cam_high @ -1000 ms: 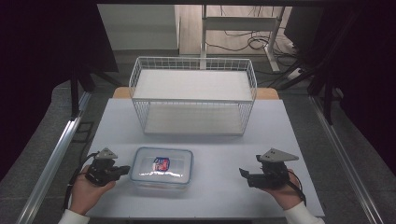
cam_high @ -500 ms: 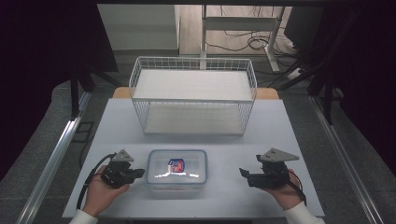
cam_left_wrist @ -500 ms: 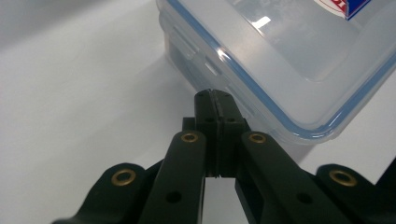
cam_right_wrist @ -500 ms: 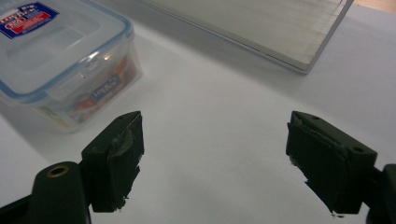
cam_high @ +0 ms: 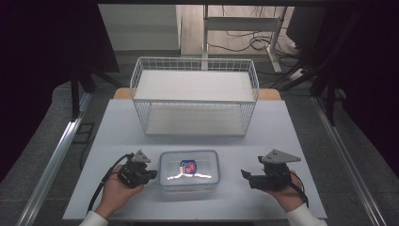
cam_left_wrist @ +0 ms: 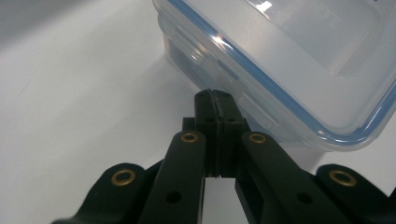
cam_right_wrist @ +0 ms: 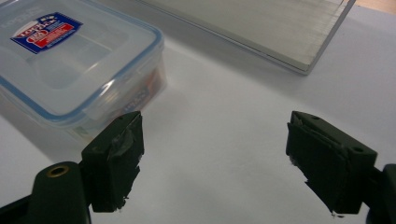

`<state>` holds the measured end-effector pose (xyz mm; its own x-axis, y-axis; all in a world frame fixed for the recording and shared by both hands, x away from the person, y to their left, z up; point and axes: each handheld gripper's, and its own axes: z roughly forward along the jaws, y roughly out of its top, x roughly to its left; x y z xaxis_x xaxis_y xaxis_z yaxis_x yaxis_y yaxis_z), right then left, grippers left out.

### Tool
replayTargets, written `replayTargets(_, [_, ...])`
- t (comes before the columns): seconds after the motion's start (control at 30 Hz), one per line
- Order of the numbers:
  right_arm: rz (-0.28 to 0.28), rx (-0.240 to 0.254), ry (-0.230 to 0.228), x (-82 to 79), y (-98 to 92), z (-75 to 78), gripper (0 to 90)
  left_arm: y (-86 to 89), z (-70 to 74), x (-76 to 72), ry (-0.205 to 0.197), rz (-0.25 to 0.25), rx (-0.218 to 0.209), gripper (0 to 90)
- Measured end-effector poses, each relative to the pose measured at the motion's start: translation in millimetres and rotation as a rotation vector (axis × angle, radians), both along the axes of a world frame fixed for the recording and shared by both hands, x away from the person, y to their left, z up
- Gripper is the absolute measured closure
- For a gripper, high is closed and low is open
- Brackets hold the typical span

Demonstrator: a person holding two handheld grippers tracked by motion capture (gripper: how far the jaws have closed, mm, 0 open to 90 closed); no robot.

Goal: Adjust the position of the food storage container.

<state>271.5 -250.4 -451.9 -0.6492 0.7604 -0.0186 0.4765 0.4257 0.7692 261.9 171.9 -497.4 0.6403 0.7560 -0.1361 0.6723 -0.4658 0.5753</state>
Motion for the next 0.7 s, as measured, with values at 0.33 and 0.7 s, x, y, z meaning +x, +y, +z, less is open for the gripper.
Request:
replayTargets(0.33, [0.001,-0.003,0.007,0.4,0.3,-1.5,19.4,-20.5,-1.0,17.3,0.000,-0.016,0.006,89.8])
replayTargets(0.7, [0.021,0.019,0.004,-1.4,-0.1,-1.8,20.8,13.4,7.0,6.1,-0.034,0.059,-0.081,87.5])
